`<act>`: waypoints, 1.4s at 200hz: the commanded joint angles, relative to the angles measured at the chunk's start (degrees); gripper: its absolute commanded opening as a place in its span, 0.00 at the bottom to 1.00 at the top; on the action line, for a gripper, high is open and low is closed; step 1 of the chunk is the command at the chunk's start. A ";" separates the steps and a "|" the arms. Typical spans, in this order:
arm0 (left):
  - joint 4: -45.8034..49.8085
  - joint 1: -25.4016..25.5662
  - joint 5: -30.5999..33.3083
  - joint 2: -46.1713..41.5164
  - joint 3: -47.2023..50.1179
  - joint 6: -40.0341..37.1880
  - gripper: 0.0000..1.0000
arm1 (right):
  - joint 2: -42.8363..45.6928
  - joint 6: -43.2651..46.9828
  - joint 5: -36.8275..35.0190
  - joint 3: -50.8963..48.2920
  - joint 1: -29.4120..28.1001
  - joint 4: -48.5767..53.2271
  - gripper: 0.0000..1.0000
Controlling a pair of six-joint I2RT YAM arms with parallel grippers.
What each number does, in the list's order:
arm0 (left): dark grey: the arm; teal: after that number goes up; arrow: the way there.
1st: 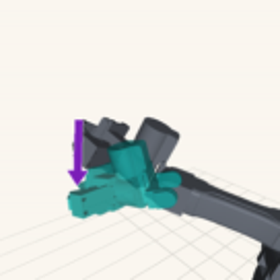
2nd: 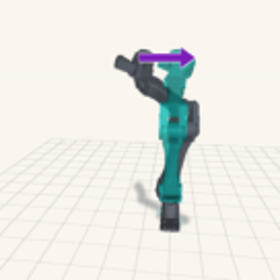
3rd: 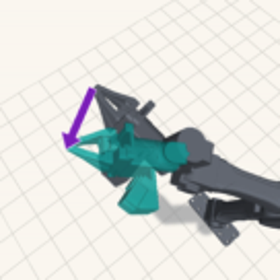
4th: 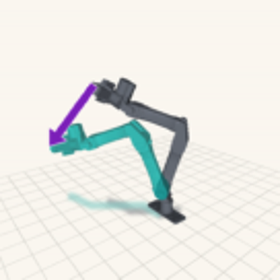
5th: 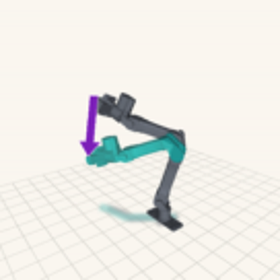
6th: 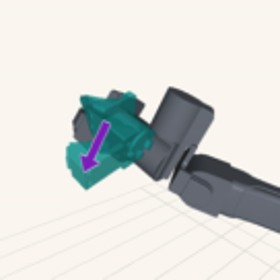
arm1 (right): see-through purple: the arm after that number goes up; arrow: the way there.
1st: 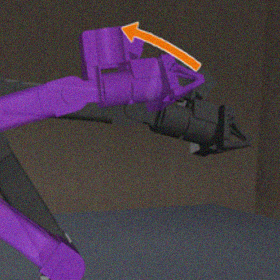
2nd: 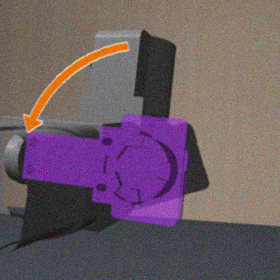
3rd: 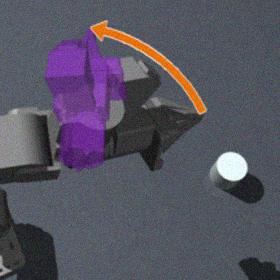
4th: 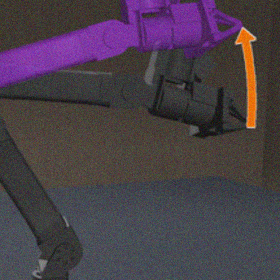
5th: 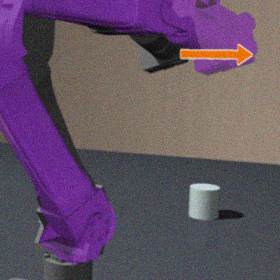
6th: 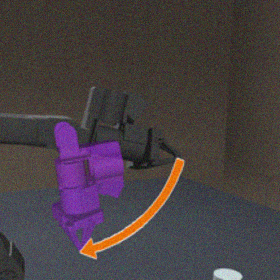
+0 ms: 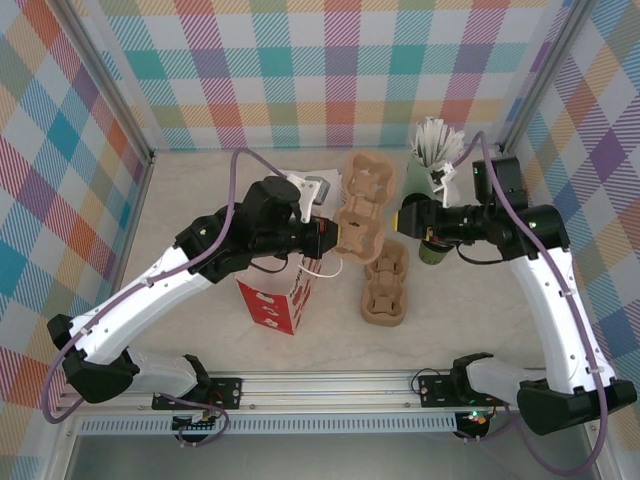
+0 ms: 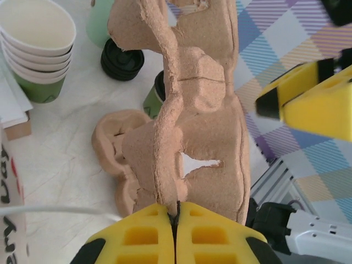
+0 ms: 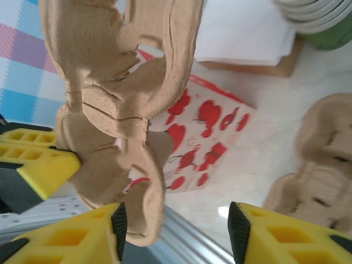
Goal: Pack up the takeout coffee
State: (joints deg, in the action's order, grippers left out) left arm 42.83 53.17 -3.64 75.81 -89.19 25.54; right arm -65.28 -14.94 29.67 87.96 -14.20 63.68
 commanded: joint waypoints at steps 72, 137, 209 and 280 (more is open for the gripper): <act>1.65 0.83 -5.01 2.35 -2.19 -1.04 0.00 | -9.06 25.13 -28.21 17.81 -20.35 8.91 0.68; 1.39 0.89 -5.68 1.55 -1.43 -0.72 0.00 | -17.98 29.51 -32.04 23.55 -25.41 13.36 0.72; 1.29 0.90 -5.75 1.67 -1.56 -0.75 0.00 | -20.40 30.47 -32.80 22.61 -25.97 12.74 0.67; 0.68 0.89 -5.75 1.45 -1.60 -0.71 0.00 | -20.79 30.12 -29.86 19.30 -25.97 10.69 0.59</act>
State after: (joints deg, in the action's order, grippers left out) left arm 44.69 53.17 -8.19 78.37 -89.52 25.43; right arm -85.65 14.46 -2.20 108.18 -39.86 75.48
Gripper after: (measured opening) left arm 0.061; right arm 0.612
